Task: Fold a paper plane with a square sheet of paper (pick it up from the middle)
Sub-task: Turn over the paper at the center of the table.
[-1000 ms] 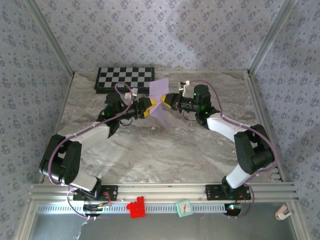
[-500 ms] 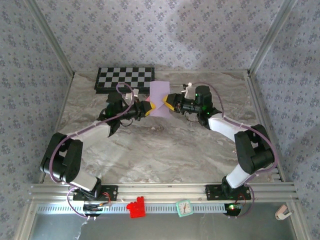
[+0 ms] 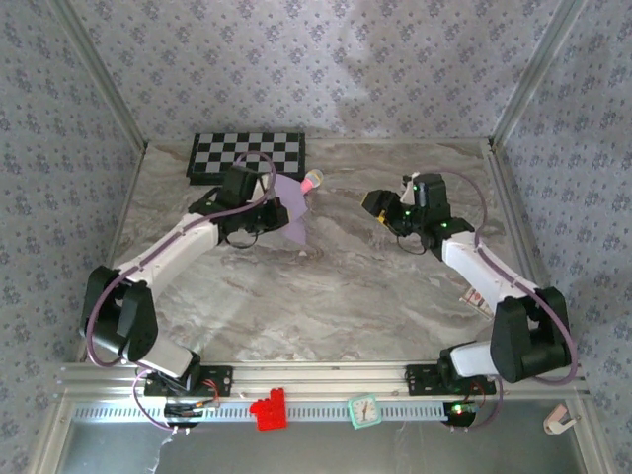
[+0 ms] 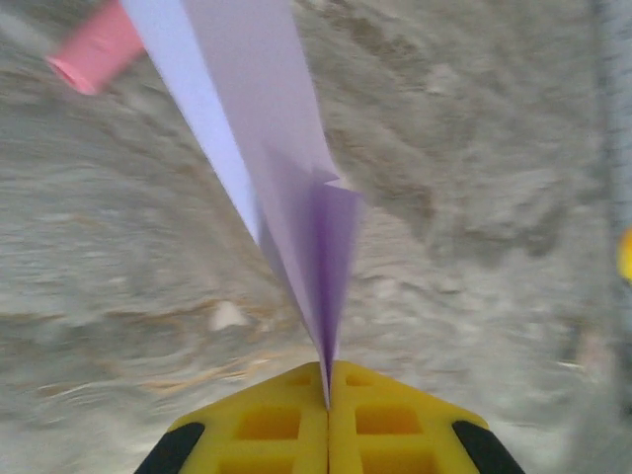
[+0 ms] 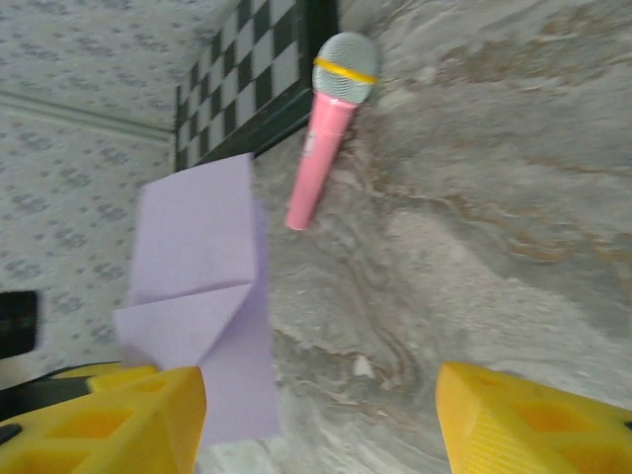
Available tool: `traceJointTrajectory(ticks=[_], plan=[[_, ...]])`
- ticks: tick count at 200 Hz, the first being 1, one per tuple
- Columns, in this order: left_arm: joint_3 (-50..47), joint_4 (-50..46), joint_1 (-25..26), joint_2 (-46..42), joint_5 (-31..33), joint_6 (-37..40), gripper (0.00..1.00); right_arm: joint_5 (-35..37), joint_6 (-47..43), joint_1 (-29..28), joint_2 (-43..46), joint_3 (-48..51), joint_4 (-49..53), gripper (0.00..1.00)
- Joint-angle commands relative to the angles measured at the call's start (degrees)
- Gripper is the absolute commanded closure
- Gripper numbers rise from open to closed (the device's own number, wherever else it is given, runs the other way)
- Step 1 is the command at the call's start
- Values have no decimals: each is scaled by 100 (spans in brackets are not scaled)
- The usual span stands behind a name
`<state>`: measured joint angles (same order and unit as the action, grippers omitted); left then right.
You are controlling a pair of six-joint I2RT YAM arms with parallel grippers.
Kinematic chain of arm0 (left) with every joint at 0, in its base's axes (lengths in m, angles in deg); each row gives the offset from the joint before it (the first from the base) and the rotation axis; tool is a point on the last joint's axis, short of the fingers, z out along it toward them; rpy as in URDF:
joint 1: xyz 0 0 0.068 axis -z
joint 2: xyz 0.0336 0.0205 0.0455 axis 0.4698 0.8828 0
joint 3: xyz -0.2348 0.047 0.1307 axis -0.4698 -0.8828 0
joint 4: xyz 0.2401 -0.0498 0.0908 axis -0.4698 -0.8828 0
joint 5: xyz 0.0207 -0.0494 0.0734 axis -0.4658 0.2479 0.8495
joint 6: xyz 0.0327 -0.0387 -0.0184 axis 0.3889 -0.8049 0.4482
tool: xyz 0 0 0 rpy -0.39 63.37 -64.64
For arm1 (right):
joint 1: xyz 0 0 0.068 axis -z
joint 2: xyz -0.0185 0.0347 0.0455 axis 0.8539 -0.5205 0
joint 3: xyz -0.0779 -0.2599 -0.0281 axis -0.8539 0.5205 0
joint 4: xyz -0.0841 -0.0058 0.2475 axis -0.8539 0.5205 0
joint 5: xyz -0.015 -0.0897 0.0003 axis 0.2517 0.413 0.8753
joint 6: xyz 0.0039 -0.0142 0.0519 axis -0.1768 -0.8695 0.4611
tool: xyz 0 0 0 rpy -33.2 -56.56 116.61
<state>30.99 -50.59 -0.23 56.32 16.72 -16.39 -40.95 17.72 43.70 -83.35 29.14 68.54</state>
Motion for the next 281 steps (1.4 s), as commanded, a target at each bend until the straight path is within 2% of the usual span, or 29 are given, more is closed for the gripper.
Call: traceJointTrajectory(ticks=[1, 22, 36, 57, 78, 121, 150, 188, 204, 235, 254, 281], plan=[[578, -2071, 273, 145, 2074, 909, 93, 629, -401, 96, 219, -116, 705, 34], [1118, -2892, 642, 478, 3523, 1086, 93, 776, -378, 140, 287, -95, 847, 33], [1433, -3339, 837, 764, 4190, 1127, 93, 768, -374, 175, 323, -46, 838, 32], [1754, -3725, 1068, 1126, 4695, 1047, 93, 818, -364, 226, 389, 38, 835, 30], [1929, -3863, 1300, 1472, 4762, 873, 93, 874, -352, 245, 453, 126, 800, 29], [2235, -3836, 1536, 2385, 4126, 512, 93, 1000, -271, 340, 516, 281, 792, 27], [2315, -3456, 1587, 2793, 2962, 328, 92, 978, -207, 413, 510, 355, 795, 27], [2129, -2631, 1517, 2787, 1185, 3, 70, 956, -143, 465, 473, 434, 773, 27], [2039, -2374, 1391, 2612, 651, -125, 61, 916, -131, 457, 426, 431, 760, 27], [1673, -1818, 915, 1905, -24, -405, 41, 861, -178, 343, 226, 349, 780, 27], [1263, -1388, 501, 1377, -359, -606, 36, 851, -202, 119, 27, 244, 769, 28], [630, -1045, -131, 710, -305, -836, 31, 891, -329, -529, -430, -67, 788, 30]])
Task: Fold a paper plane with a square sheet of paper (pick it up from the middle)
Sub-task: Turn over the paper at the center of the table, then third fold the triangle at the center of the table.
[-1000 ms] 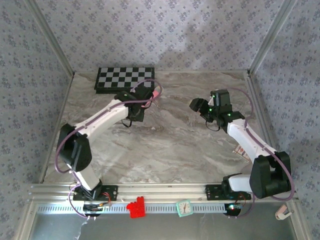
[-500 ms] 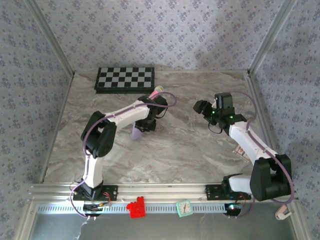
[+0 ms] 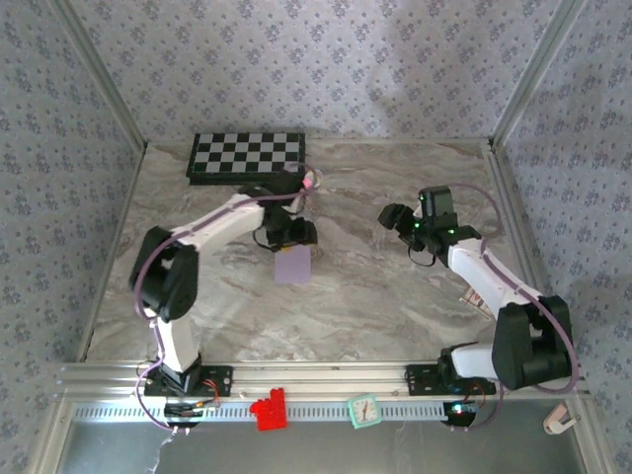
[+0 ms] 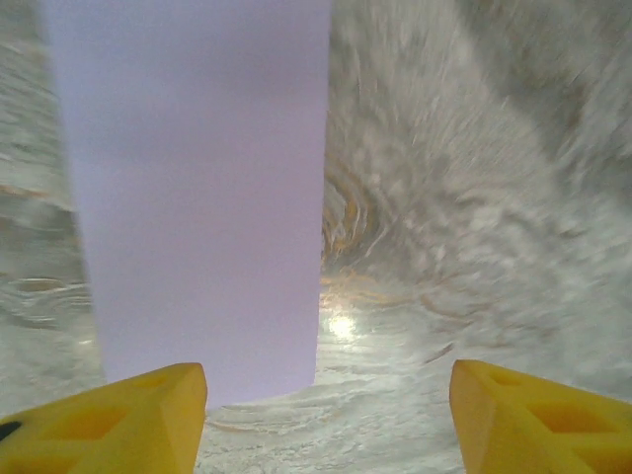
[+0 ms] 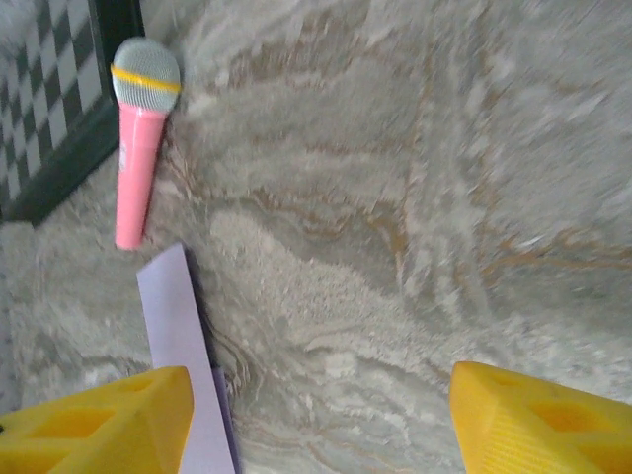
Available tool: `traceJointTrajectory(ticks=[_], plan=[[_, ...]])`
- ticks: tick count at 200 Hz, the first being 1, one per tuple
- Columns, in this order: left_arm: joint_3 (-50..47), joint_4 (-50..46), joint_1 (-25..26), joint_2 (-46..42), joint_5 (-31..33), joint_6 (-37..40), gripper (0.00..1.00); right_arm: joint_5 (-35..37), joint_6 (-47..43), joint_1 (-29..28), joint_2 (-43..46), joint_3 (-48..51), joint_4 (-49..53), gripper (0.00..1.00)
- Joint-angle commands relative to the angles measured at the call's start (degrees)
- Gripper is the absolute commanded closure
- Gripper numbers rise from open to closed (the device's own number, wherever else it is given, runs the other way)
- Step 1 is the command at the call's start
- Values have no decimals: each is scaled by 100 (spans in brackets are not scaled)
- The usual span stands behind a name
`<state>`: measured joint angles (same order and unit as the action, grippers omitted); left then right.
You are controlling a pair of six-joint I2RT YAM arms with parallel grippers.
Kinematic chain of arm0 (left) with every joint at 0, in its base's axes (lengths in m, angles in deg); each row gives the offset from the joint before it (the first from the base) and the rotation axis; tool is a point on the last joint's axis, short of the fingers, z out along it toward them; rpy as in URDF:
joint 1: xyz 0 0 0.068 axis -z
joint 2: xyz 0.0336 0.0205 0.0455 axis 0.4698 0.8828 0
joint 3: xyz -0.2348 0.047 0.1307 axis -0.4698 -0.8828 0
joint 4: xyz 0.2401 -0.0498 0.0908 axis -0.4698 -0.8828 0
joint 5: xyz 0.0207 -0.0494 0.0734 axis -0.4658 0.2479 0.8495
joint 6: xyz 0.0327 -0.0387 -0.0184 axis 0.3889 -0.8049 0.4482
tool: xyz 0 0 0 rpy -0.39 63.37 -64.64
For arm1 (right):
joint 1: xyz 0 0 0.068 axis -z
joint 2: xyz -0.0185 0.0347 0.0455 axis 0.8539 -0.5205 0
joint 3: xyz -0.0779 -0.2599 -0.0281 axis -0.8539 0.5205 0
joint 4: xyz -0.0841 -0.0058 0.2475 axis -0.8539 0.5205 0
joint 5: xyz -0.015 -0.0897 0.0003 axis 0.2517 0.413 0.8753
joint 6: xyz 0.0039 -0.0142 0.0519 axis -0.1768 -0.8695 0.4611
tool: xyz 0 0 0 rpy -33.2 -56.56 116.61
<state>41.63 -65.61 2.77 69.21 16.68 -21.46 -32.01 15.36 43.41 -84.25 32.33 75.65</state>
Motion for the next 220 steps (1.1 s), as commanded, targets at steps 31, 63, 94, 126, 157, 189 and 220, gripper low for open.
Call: traceJointTrajectory(ticks=[31, 63, 94, 126, 157, 189, 220], plan=[[-1182, 650, -1204, -1195, -220, -565, 26, -26, -178, -1395, -1130, -950, 71, 30], [-1745, 836, -1818, -1671, -262, -692, 11, -166, -214, -2082, -2062, -1687, 108, 32], [-2022, 878, -2129, -1890, -274, -633, 6, -444, -253, -2438, -2930, -2489, 249, 35], [-2176, 991, -2203, -1938, -361, -601, 3, -699, -187, -2537, -3598, -2964, 350, 38], [-2284, 1184, -2205, -1875, -541, -681, 0, -762, -245, -2520, -3965, -3169, 552, 38], [-2323, 1329, -2208, -1765, -765, -678, 0, -715, -380, -2417, -4051, -3056, 863, 40], [-2413, 1563, -2181, -1609, -1242, -599, 1, -444, -788, -2196, -3568, -2239, 1119, 41]])
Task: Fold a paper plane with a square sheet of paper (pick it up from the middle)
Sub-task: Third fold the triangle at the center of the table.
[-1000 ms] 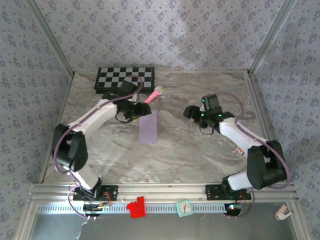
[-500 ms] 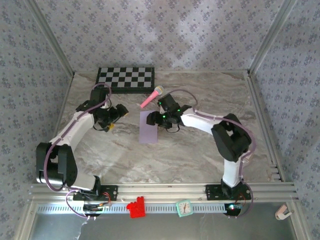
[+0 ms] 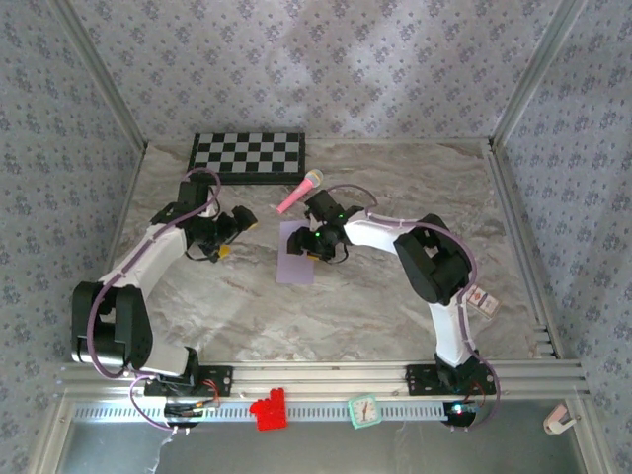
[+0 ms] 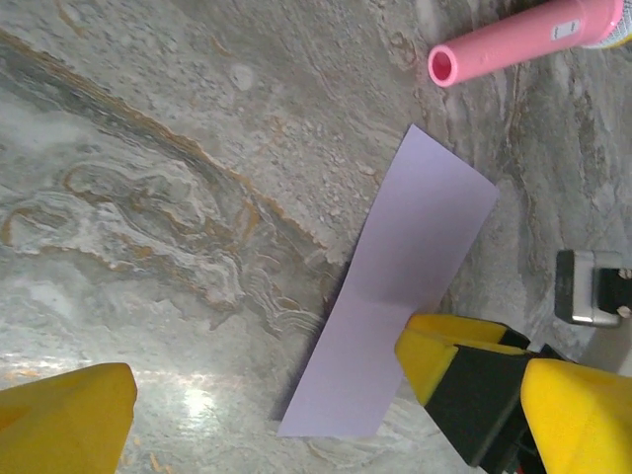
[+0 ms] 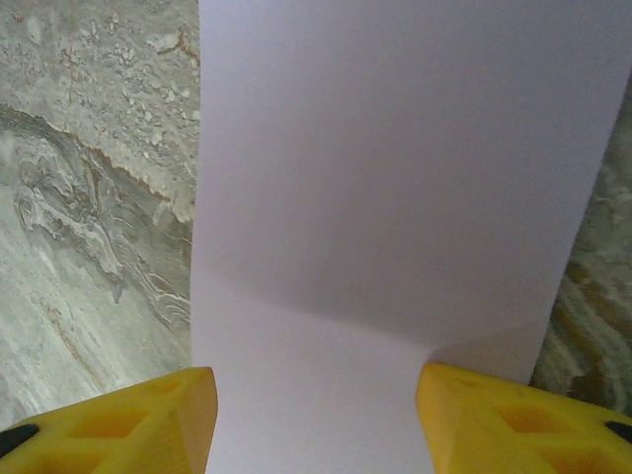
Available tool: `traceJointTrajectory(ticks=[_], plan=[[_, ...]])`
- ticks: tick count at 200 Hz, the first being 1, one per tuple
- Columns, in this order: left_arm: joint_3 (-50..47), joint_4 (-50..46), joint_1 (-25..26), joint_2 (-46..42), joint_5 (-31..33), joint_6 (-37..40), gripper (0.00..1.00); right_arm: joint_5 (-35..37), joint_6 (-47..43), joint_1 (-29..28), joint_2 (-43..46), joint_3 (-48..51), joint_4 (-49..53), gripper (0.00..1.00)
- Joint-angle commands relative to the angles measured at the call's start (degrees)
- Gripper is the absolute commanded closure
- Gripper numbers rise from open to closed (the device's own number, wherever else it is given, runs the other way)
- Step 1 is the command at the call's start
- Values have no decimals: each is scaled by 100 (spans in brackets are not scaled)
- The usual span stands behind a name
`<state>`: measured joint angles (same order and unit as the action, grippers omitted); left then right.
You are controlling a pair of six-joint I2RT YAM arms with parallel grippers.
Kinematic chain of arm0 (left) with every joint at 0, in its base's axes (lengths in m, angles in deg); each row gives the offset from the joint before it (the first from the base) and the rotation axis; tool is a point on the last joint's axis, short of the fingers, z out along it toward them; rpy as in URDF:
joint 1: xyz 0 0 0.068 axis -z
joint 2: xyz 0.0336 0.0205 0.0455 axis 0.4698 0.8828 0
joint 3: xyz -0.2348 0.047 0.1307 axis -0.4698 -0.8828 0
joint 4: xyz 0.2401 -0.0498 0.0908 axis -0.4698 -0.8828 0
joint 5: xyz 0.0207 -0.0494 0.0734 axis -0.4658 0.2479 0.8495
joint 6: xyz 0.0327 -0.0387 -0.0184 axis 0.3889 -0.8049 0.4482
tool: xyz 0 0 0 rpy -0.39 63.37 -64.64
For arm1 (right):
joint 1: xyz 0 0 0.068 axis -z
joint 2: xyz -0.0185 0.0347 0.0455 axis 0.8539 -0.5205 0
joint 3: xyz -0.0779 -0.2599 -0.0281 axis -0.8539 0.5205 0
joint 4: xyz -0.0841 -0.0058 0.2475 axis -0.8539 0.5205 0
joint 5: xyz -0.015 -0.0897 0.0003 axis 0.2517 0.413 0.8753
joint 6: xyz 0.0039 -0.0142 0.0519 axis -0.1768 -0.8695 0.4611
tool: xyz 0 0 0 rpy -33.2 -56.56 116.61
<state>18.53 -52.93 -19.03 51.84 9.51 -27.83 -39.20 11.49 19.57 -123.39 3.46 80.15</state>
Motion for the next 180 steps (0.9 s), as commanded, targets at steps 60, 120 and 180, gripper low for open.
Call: traceJointTrajectory(ticks=[60, 120, 180], plan=[[-234, 855, 563, 465, -1064, 5, 1, -163, -963, 554, 1277, 1412, 289, 41], [-422, 1482, 1248, 966, -1310, -606, 6, 346, 85, 659, 1852, 1788, -384, 45], [-311, 1649, 1690, 1422, -1454, -777, 17, 284, 320, 653, 1269, 1734, -527, 49]])
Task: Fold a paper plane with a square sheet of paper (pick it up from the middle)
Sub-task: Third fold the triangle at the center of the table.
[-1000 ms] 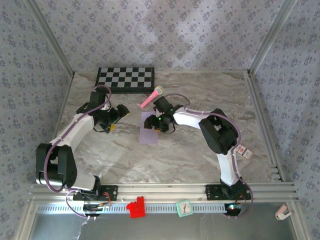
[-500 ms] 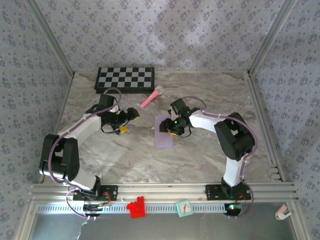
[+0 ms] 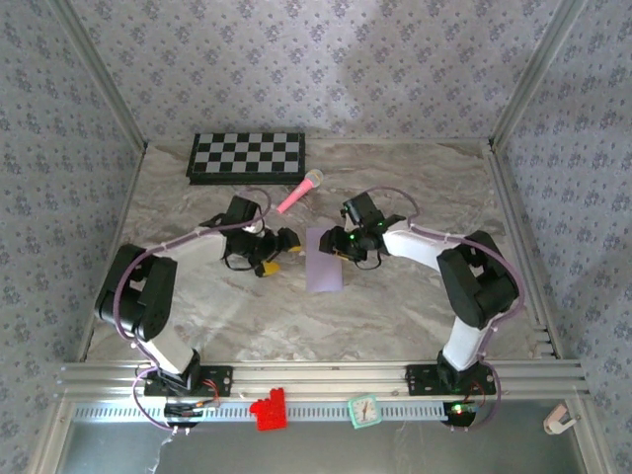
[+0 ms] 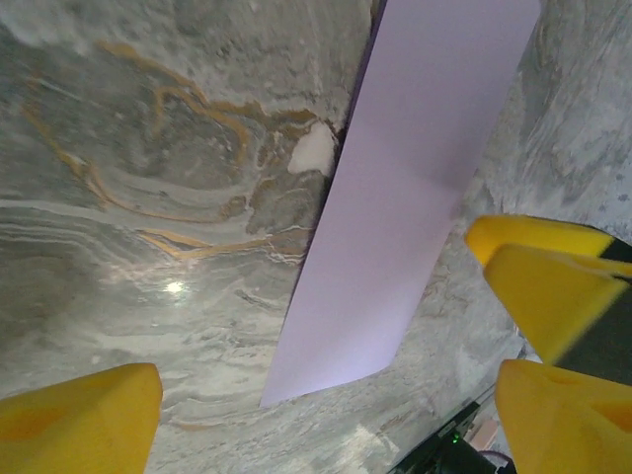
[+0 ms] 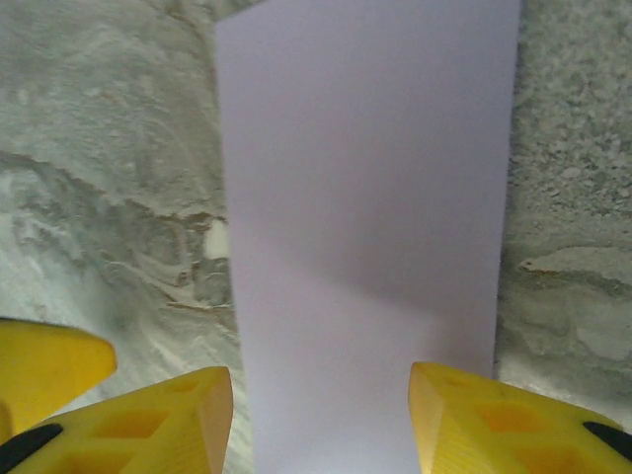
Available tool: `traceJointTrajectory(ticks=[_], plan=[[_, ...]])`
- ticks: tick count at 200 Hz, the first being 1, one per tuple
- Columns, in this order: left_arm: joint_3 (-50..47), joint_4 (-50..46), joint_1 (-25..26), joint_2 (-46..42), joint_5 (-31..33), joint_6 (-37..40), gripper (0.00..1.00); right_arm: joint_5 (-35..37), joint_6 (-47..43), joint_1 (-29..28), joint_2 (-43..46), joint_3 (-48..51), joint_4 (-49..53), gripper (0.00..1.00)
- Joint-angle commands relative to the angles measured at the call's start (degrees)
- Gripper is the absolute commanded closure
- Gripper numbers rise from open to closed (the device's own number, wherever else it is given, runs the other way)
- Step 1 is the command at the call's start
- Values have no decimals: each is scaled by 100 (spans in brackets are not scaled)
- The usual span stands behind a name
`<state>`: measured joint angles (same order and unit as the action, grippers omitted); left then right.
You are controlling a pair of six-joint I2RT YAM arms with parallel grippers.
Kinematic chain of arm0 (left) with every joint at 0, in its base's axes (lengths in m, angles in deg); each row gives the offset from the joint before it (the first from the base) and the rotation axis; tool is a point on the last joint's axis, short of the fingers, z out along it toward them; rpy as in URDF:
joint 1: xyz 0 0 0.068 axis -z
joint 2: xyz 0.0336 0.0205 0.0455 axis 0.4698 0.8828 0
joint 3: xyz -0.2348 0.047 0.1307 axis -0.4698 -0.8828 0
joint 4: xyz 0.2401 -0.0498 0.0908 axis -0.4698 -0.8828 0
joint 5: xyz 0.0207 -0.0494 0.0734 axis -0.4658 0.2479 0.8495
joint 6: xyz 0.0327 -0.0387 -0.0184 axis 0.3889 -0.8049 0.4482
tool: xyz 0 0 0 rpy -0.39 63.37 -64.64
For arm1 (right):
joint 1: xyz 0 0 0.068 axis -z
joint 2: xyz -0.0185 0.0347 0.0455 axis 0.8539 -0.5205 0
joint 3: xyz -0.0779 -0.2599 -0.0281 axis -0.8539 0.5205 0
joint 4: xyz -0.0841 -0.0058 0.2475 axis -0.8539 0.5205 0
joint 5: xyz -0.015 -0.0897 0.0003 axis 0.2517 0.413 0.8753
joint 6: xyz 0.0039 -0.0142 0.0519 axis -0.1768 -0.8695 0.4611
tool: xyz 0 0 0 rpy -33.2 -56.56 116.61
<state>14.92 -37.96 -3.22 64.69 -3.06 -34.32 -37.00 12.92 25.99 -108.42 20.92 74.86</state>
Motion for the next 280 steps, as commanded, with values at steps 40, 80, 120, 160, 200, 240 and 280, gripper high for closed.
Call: traceJointTrajectory(ticks=[40, 80, 120, 160, 200, 240, 280], plan=[[135, 109, 270, 381, -300, -108, 27, 203, 91, 16, -476, -24, 288, 50], [257, 24, 357, 587, -449, -17, 37, 269, -16, 12, -572, 17, 422, 51], [402, -51, 433, 730, -477, 145, 51, 274, -66, 16, -598, 14, 445, 51], [548, -115, 491, 922, -430, 256, 54, 278, -72, 20, -616, 21, 455, 52], [728, -126, 516, 1123, -469, 268, 54, 274, -83, 26, -615, 18, 475, 52], [795, -87, 561, 1228, -555, 306, 54, 274, -86, 47, -607, 9, 478, 52], [898, -95, 560, 1373, -811, 353, 54, 264, -69, 62, -589, 13, 479, 53]])
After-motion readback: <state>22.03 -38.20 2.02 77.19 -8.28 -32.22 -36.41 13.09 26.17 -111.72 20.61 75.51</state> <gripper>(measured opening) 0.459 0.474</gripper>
